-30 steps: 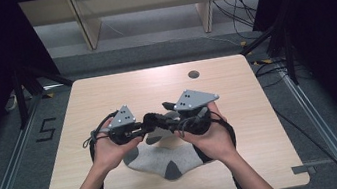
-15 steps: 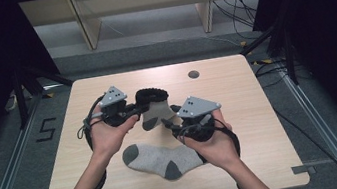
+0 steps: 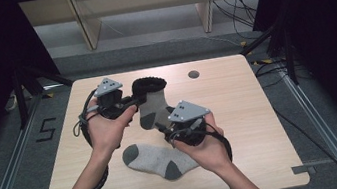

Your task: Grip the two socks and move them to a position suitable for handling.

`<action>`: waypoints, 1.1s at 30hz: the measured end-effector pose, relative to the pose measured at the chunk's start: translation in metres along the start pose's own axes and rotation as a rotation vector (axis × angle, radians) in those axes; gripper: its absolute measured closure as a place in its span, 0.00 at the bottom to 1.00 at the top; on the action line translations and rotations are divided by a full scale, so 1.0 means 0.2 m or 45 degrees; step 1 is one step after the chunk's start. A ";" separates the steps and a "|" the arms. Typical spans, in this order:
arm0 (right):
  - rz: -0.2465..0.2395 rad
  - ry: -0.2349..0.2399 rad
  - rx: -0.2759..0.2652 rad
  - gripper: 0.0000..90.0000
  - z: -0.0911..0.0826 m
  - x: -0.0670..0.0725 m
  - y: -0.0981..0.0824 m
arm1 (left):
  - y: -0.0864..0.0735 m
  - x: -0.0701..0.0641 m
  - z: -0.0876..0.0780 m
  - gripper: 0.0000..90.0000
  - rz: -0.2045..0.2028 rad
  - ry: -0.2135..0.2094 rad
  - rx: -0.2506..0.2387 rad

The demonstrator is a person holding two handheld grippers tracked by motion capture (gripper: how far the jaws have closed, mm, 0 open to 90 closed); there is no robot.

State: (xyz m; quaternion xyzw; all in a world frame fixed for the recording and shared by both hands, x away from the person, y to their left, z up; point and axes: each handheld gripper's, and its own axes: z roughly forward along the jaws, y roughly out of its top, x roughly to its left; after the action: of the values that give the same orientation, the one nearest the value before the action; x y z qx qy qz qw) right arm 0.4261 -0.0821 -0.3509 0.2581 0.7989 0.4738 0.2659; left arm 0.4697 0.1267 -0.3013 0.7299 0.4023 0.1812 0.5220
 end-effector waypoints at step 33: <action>0.079 -0.061 -0.009 0.48 0.05 -0.15 0.01 | 0.06 -0.05 -0.09 0.91 0.063 -0.040 -0.006</action>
State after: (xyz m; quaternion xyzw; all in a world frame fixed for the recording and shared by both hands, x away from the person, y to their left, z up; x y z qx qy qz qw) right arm 0.4550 -0.0957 -0.3470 0.2931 0.7823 0.4782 0.2712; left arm 0.4564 0.1286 -0.2809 0.7413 0.3755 0.1832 0.5253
